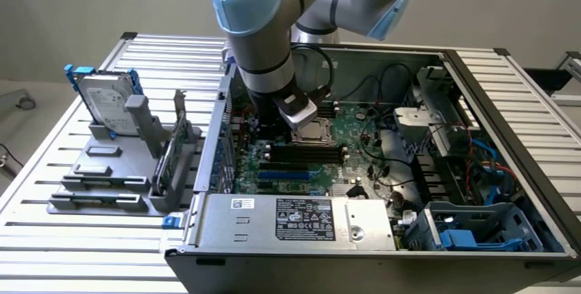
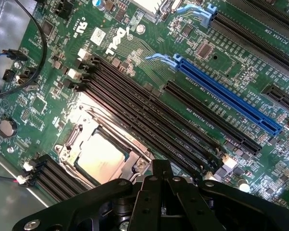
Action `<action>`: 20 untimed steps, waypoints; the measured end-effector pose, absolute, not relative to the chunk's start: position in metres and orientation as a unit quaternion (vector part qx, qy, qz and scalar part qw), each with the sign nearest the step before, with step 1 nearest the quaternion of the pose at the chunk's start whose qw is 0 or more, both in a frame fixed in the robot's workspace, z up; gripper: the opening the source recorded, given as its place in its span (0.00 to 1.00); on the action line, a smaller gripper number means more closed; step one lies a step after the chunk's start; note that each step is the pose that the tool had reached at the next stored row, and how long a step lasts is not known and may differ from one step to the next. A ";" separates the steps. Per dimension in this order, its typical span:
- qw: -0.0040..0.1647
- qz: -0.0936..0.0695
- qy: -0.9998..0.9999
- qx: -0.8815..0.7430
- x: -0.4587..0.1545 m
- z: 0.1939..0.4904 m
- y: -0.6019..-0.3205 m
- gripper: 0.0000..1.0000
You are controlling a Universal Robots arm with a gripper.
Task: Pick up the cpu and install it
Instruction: 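Install the first cpu locking lever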
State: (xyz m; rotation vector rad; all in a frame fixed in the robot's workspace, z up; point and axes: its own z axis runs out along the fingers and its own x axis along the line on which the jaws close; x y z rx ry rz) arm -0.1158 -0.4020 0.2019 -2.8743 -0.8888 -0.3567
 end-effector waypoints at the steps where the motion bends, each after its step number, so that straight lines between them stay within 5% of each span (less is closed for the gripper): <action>1: 0.056 -0.118 -0.293 -0.947 -0.116 0.201 -0.402 0.11; 20: 0.057 -0.118 -0.293 -0.947 -0.116 0.194 -0.399 0.11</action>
